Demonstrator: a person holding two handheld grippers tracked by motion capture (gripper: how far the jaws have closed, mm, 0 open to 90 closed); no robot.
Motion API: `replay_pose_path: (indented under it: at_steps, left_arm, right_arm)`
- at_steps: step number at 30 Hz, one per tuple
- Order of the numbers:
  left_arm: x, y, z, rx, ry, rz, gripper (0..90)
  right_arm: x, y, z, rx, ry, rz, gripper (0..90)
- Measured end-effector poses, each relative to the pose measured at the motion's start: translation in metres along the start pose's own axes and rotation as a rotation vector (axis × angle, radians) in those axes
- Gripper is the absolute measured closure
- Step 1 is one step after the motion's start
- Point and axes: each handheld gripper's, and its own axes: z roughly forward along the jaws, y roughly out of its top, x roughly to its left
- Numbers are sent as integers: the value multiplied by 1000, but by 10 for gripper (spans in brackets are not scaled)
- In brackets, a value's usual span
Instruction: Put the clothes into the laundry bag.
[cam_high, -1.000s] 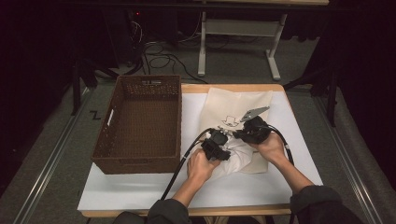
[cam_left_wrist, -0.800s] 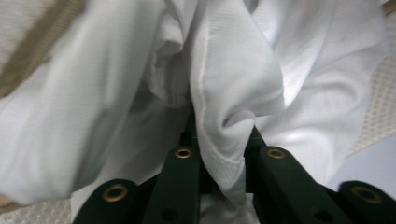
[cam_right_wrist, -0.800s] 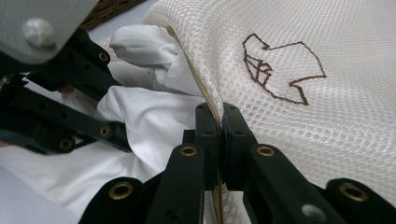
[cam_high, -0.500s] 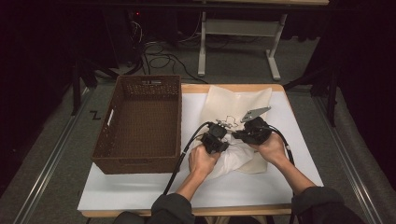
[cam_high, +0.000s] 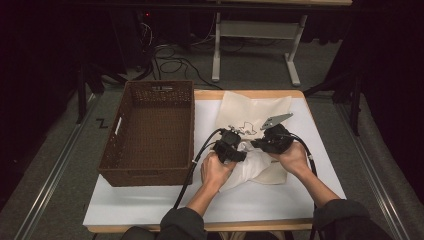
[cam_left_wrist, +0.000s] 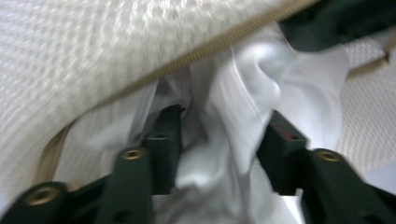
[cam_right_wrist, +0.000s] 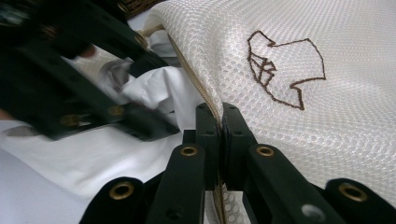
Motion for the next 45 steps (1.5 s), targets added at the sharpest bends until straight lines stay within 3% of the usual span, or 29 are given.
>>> replay_pose_path:
  at_steps: [5, 9, 12, 14, 17, 20, 24, 26, 31, 36, 39, 45]
  left_arm:
    - [-7, -13, -8, 45, 6, 62, 395]
    - [-10, -17, -1, 70, 18, 85, 395]
    - [-12, -15, 7, 97, 58, 106, 466]
    - [-10, -13, 10, 112, 86, 133, 593]
    - [-1, -9, 12, 130, 53, 75, 691]
    - [-3, -8, 12, 116, 37, 81, 816]
    - [0, -4, 8, 68, -23, 44, 846]
    - [1, 0, 8, 52, -43, 24, 847]
    - [1, 8, 11, 30, -26, 8, 847]
    - [7, 14, 18, -6, -8, -44, 837]
    - [8, 13, 18, -6, -3, -24, 789]
    - [-3, 6, 5, 23, 17, 38, 534]
  right_arm:
    - [1, 0, 1, -1, -1, 0, 884]
    - [1, 0, 3, 7, -3, -10, 883]
    - [3, 1, 4, 15, -9, -3, 883]
    - [3, 1, 4, 15, -10, -3, 883]
    - [2, 1, 6, 13, -8, -2, 883]
    - [3, 0, 7, 12, -11, -5, 883]
    - [2, 0, 4, 4, -7, -5, 883]
    - [2, 1, 3, -3, -7, -15, 883]
    - [5, 3, 2, -1, -2, -27, 883]
    - [9, 5, -1, -4, 5, -45, 883]
    - [6, 3, -1, 1, 5, -29, 883]
    - [1, 0, 2, 2, -2, -8, 883]
